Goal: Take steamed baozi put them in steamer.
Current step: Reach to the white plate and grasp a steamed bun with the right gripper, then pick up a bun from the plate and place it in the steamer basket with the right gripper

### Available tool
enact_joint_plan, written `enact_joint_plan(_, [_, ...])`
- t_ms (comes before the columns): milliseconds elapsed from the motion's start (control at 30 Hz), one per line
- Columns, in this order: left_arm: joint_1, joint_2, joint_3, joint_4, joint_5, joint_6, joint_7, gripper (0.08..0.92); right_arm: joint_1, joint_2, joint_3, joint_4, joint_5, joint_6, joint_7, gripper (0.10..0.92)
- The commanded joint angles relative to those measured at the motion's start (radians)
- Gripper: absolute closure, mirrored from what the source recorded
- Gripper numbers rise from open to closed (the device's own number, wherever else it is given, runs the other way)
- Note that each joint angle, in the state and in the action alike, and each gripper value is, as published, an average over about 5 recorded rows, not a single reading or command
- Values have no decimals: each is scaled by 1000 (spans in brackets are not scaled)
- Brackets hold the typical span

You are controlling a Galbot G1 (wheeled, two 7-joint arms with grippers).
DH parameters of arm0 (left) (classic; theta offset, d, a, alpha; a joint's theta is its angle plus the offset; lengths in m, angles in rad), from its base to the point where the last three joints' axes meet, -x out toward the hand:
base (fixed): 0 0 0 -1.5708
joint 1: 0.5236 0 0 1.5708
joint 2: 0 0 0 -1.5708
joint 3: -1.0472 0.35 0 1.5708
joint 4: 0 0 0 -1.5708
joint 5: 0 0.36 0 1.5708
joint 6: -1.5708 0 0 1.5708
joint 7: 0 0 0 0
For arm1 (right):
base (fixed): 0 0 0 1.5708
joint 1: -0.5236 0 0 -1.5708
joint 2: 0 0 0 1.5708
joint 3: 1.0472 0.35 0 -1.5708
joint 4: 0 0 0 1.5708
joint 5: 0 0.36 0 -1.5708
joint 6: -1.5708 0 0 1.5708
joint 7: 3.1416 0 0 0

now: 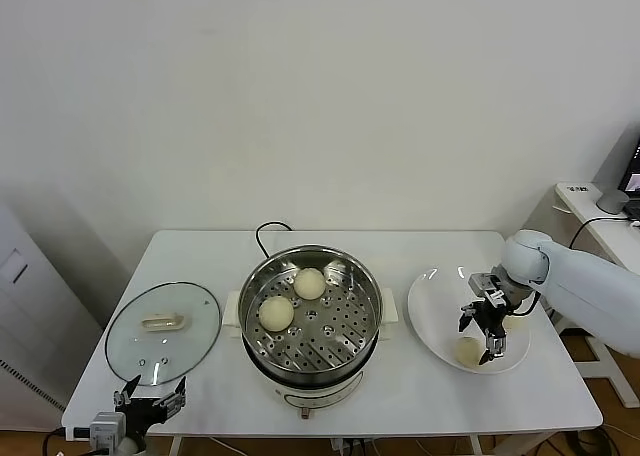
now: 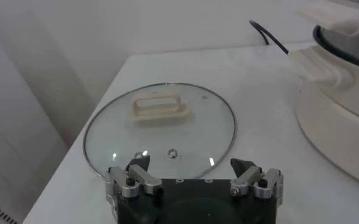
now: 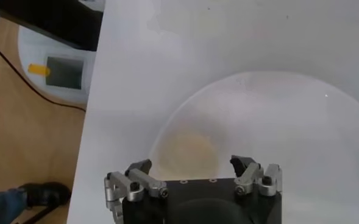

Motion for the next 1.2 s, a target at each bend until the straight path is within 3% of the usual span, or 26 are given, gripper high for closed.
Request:
enact_joint_plan(33, [1, -1, 1, -1, 0, -1, 1, 177, -40, 2, 42, -12, -38, -2, -1, 378])
enact_joint_plan(267, [1, -2, 1, -4, 1, 1, 1, 177, -68, 4, 74, -20, -36, -11, -4, 513])
enact_joint_plan(433, [2, -5, 2, -4, 3, 1, 0, 177, -70, 3, 81, -15, -19, -16, -7, 551])
enact_joint_plan(800, [1, -6, 6, -10, 7, 5, -1, 177, 350, -29, -139, 78, 120, -8, -48, 575])
enact_joint_plan(1200, [1, 0, 10, -13, 7, 4, -1, 177, 641, 170, -101, 139, 255, 170, -59, 570])
